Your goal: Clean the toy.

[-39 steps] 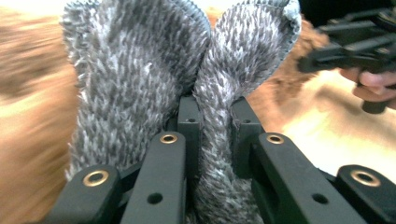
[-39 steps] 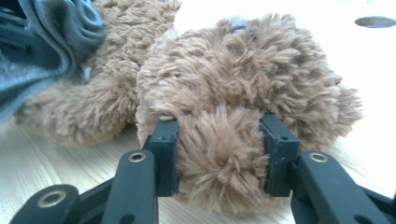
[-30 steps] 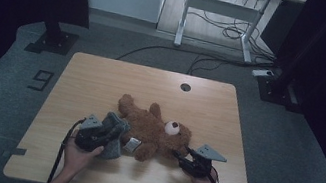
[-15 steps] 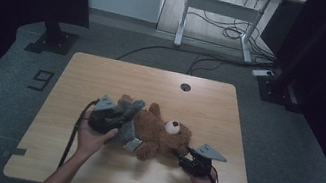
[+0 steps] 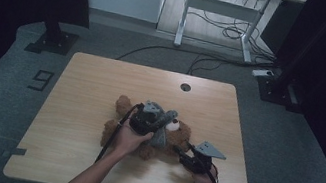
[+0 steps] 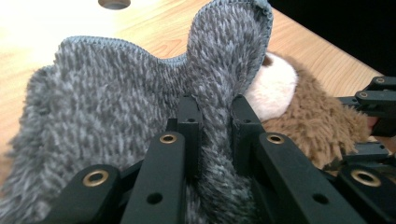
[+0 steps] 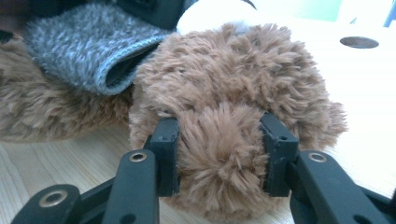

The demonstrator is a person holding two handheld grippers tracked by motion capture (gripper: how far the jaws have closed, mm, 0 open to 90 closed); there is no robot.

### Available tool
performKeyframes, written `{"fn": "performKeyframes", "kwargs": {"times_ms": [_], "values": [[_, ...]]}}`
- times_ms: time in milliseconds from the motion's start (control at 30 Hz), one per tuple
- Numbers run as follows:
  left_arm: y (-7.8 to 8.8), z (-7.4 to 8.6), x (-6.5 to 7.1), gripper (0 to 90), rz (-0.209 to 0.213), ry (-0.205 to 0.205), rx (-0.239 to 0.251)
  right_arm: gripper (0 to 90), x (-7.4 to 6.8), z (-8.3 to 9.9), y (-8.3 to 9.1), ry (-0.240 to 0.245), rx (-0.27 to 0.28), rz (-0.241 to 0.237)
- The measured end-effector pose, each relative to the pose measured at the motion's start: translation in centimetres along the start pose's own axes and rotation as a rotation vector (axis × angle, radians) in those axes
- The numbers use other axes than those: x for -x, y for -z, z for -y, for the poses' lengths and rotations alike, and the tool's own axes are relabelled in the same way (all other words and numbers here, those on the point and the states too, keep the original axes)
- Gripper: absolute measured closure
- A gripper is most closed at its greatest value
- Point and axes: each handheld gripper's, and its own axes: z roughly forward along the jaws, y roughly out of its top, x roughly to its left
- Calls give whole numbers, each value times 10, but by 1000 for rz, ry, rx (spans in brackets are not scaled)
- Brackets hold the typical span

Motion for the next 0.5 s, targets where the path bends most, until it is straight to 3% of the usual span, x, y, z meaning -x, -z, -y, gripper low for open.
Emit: {"fn": "performKeyframes", "kwargs": {"times_ms": [233,500], "values": [[26,7,-17,783,-21,41,26,577,-1,0,1,5,-9,-1],[61,27,-52,785,-106,98,61,575,-1,2,2,0,-6,-2]]}}
